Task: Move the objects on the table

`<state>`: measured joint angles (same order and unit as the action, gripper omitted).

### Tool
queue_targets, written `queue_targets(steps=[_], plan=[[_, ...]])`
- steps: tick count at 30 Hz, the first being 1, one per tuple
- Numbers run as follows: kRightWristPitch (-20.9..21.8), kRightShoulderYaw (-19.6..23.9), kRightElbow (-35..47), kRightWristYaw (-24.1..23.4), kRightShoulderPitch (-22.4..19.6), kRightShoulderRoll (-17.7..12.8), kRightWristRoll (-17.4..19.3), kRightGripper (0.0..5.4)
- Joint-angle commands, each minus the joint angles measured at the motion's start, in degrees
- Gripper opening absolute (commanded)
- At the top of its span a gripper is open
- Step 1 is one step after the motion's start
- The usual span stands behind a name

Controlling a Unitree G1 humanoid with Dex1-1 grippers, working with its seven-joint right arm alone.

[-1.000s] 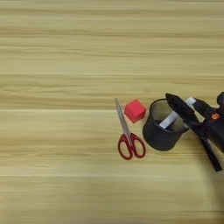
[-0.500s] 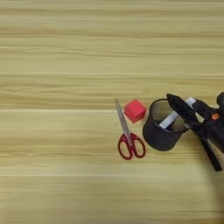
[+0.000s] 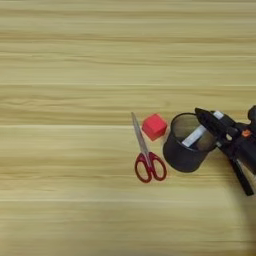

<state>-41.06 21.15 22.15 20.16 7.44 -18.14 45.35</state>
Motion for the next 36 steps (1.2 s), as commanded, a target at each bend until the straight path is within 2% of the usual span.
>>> queue_targets(steps=[1,12,19,36], plan=[[1.5,1.09,2.33,-0.58,-2.48,-1.43,0.4,2.48],[1.31,1.04,3.4,-1.25,-2.29,-1.55,1.08,1.26],[1.11,1.13,3.66,-1.55,-2.27,-1.67,1.52,0.74],[0.04,1.55,5.96,-2.76,-2.57,-1.57,2.73,0.74]])
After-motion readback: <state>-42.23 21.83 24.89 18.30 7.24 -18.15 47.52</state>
